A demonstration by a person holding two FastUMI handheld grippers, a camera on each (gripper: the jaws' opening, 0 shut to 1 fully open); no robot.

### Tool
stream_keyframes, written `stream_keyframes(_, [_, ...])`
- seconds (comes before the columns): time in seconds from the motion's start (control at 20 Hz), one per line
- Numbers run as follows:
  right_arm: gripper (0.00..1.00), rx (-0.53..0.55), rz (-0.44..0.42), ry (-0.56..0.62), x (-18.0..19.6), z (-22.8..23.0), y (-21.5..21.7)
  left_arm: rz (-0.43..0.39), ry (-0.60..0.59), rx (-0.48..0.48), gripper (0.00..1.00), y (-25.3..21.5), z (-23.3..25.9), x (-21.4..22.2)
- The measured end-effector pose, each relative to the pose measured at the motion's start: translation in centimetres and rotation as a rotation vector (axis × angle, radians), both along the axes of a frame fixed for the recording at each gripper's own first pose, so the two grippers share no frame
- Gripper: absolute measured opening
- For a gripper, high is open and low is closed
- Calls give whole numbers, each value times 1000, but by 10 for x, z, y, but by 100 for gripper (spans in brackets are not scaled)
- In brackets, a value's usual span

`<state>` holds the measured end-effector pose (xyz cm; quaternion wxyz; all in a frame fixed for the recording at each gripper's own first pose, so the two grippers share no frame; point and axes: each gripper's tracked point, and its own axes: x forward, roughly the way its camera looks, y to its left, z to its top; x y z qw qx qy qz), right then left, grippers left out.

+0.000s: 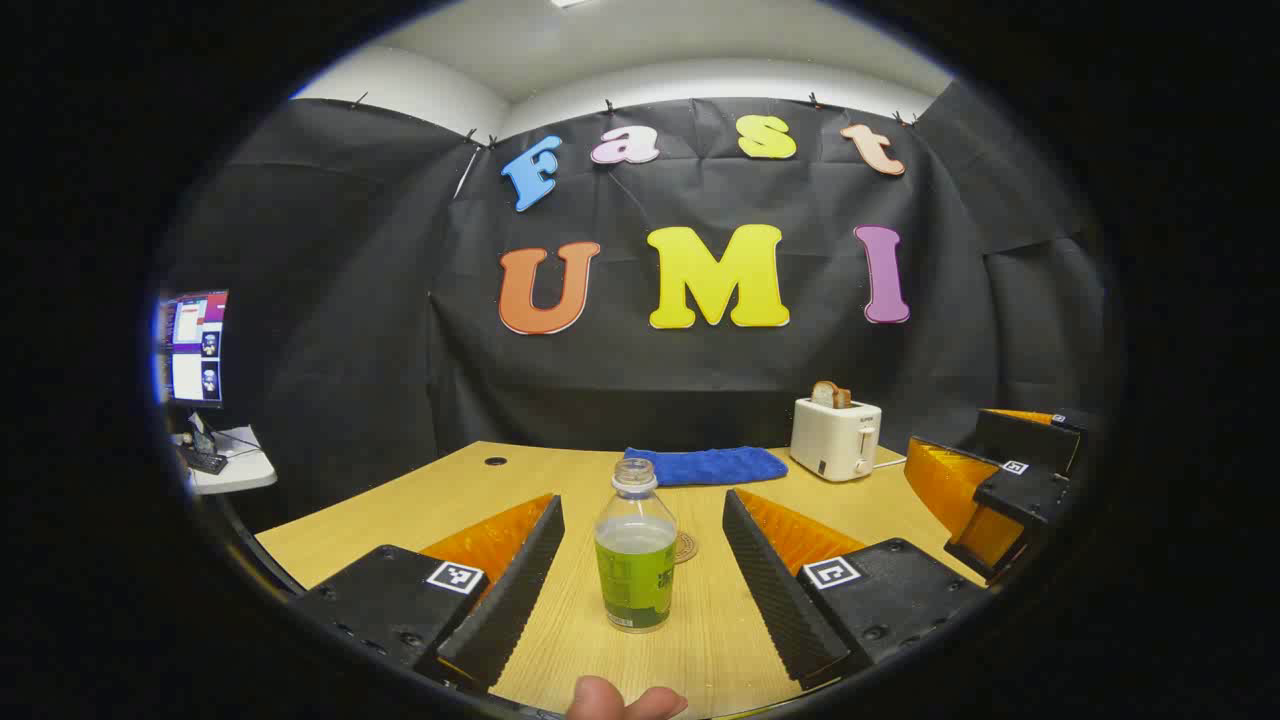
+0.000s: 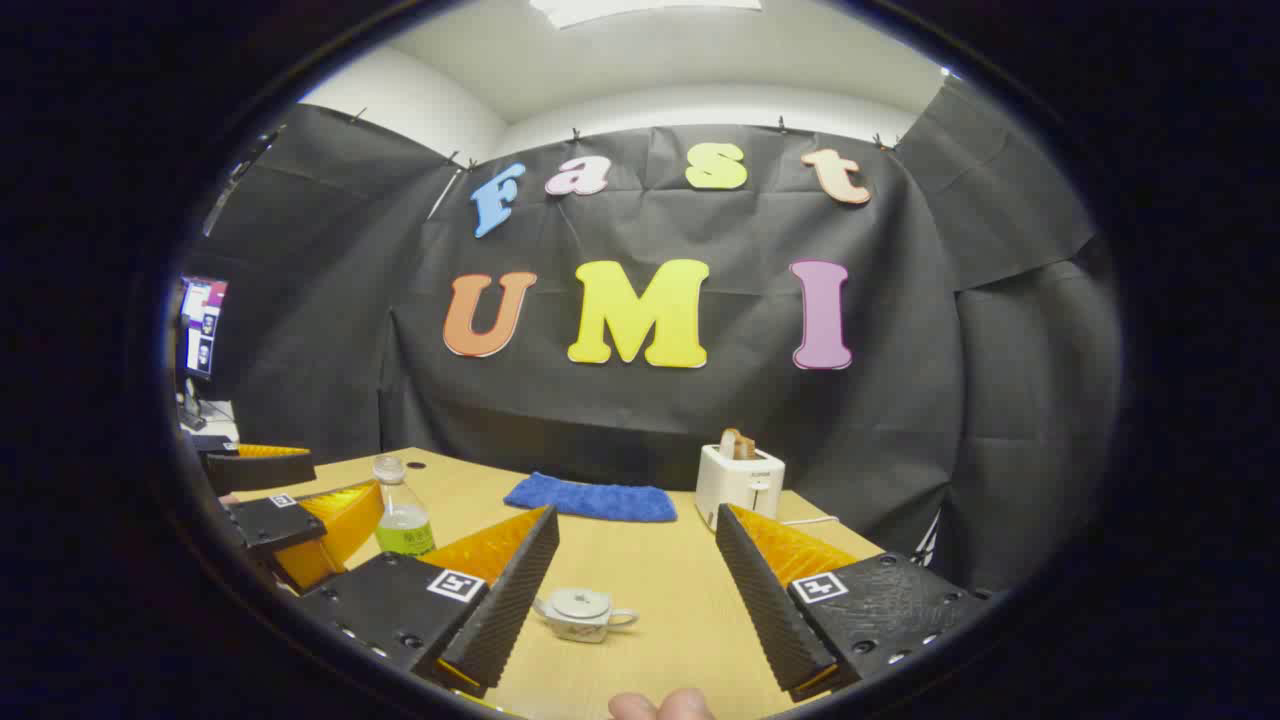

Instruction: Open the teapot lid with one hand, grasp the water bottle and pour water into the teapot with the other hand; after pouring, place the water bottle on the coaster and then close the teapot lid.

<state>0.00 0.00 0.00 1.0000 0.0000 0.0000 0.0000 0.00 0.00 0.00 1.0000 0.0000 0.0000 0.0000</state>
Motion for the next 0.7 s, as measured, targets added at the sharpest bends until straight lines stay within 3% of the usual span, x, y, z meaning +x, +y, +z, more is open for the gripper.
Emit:
stream_keyframes(0.05, [93,0,3,-3,0,0,2,5,3,4,100,2,-1,2])
stream_keyframes(0.7, [97,58,-5,4,10,-9,0,26,5,9,100,10,-5,5])
